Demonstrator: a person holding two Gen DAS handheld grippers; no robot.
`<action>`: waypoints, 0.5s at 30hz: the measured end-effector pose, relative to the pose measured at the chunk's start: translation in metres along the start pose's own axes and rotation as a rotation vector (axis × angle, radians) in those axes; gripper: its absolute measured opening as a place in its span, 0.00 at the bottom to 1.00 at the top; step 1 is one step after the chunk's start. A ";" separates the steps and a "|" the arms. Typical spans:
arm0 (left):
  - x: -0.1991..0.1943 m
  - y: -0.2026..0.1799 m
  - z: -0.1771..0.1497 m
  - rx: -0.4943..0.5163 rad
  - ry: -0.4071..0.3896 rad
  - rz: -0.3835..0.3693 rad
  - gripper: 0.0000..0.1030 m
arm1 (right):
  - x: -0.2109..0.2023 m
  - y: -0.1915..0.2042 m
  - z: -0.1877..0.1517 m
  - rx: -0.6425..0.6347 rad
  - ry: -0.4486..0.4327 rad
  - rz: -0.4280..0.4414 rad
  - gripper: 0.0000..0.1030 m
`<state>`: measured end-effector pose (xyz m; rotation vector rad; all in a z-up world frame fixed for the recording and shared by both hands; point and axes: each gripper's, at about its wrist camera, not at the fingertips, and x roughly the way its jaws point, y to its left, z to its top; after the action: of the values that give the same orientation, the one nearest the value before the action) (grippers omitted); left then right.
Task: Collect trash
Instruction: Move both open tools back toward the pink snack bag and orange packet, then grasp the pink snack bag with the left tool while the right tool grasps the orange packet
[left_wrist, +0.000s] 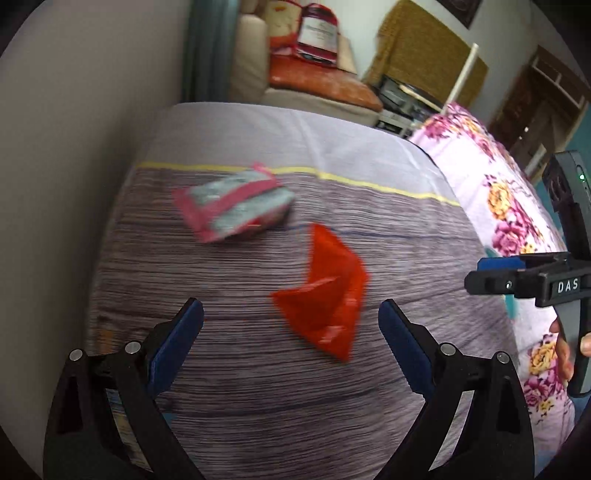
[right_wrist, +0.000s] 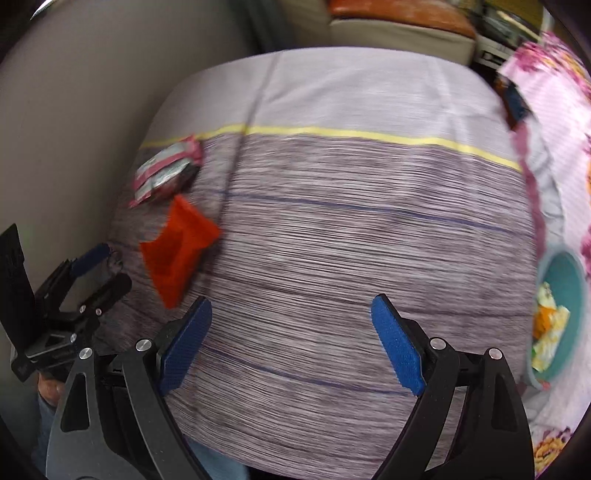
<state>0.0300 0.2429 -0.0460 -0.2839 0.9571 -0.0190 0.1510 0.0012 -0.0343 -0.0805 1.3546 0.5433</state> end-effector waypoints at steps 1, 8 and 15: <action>0.000 0.009 0.000 -0.006 0.001 0.009 0.93 | 0.007 0.011 0.005 -0.010 0.014 0.012 0.82; 0.010 0.044 -0.002 -0.012 0.038 0.032 0.93 | 0.047 0.056 0.029 -0.023 0.076 0.063 0.82; 0.017 0.058 -0.002 -0.001 0.066 0.050 0.93 | 0.082 0.072 0.044 0.052 0.105 0.088 0.82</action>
<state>0.0315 0.2961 -0.0752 -0.2620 1.0295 0.0177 0.1698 0.1062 -0.0835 -0.0068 1.4794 0.5835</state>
